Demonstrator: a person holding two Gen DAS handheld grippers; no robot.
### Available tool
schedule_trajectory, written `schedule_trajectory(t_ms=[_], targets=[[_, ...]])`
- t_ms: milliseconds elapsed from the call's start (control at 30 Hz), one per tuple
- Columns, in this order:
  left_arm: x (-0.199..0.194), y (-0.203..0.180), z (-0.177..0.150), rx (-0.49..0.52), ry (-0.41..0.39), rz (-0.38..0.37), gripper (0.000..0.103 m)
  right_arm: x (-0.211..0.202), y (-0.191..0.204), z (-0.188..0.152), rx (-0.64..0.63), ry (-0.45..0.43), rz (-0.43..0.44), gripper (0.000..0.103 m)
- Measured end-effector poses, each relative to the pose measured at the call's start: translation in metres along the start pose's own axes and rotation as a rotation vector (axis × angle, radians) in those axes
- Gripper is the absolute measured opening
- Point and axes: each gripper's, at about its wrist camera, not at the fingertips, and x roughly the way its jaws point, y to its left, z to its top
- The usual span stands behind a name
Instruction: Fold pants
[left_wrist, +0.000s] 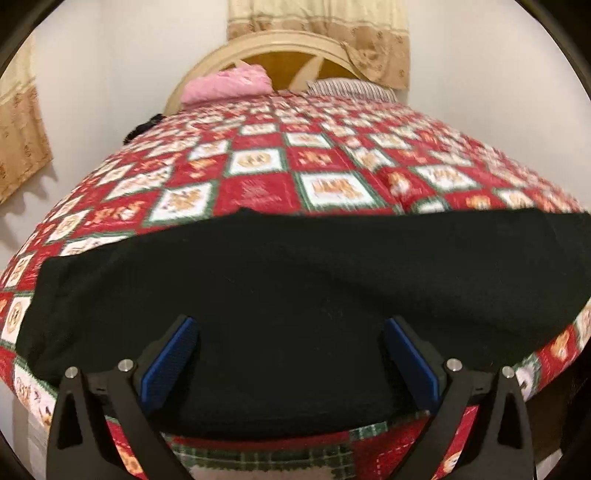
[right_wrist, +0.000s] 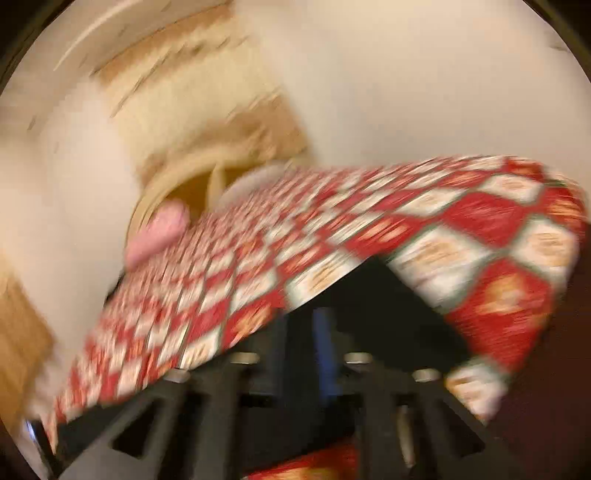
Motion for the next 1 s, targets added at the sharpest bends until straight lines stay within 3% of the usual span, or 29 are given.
schedule_trajectory(t_ms=[33, 167, 233, 400, 567, 700, 833, 1000], targets=[[-0.005, 0.003, 0.001, -0.02, -0.014, -0.002, 0.103, -0.006, -0.013, 0.001, 0.028, -0.037, -0.031, 0.084], [-0.015, 0.009, 0.005, -0.068, -0.026, -0.015, 0.103, 0.002, -0.043, -0.004, 0.053, 0.009, -0.091, 0.083], [-0.014, 0.009, 0.006, -0.073, -0.016, -0.02, 0.103, 0.013, -0.049, -0.013, 0.052, 0.034, -0.093, 0.077], [-0.013, 0.005, 0.004, -0.048, -0.002, -0.012, 0.103, 0.024, -0.038, -0.017, -0.035, 0.048, -0.156, 0.075], [-0.014, 0.003, 0.002, -0.05, 0.004, -0.025, 0.103, 0.027, -0.028, -0.025, -0.091, 0.075, -0.223, 0.054], [-0.015, 0.003, 0.001, -0.046, 0.004, -0.028, 0.103, 0.03, -0.02, -0.029, -0.154, 0.094, -0.27, 0.049], [-0.012, 0.001, -0.001, -0.038, 0.016, -0.031, 0.103, 0.031, -0.009, -0.031, -0.222, 0.107, -0.267, 0.017], [-0.011, -0.001, -0.003, -0.02, 0.016, -0.018, 0.103, 0.034, -0.001, -0.032, -0.261, 0.103, -0.281, 0.013]])
